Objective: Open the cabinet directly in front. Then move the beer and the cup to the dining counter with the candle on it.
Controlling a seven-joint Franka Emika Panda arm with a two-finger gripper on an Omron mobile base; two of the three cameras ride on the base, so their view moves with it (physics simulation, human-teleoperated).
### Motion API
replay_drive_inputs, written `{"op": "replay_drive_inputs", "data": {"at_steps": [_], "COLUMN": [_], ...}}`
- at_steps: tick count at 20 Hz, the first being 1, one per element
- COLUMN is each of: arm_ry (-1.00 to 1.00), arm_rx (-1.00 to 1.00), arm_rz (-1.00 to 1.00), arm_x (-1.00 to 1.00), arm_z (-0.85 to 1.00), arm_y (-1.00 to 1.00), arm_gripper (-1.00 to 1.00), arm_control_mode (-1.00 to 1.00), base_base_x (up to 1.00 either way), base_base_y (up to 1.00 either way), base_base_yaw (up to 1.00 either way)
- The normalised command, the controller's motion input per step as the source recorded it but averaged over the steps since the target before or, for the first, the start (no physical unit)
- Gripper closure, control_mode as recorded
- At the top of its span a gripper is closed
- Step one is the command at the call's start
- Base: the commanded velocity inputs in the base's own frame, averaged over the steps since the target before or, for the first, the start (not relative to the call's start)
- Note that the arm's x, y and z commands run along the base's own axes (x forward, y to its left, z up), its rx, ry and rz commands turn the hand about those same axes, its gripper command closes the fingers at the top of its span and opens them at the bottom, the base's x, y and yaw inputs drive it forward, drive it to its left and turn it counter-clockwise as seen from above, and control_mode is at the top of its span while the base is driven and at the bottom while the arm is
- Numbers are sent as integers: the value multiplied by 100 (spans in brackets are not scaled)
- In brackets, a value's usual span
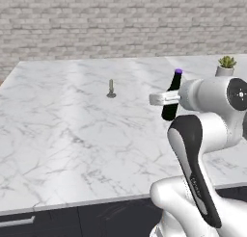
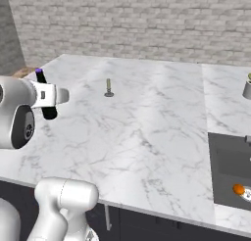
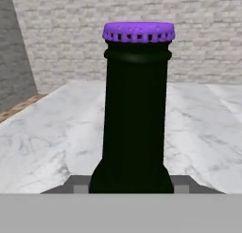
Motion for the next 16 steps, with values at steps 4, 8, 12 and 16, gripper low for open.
{"op": "replay_drive_inputs", "data": {"at_steps": [4, 8, 12, 16], "arm_ry": [48, 18, 0, 4], "arm_rx": [-8, -4, -1, -7], "arm_rz": [20, 17, 2, 10], "arm_x": [54, 3, -4, -8], "arm_z": [-45, -40, -22, -95], "arm_y": [0, 0, 0, 0], "arm_gripper": [100, 100, 100, 100], "arm_control_mode": [-100, -100, -100, -100], "base_base_x": [0, 0, 0, 0], "base_base_y": [0, 0, 0, 0], "base_base_yaw": [0, 0, 0, 0]}}
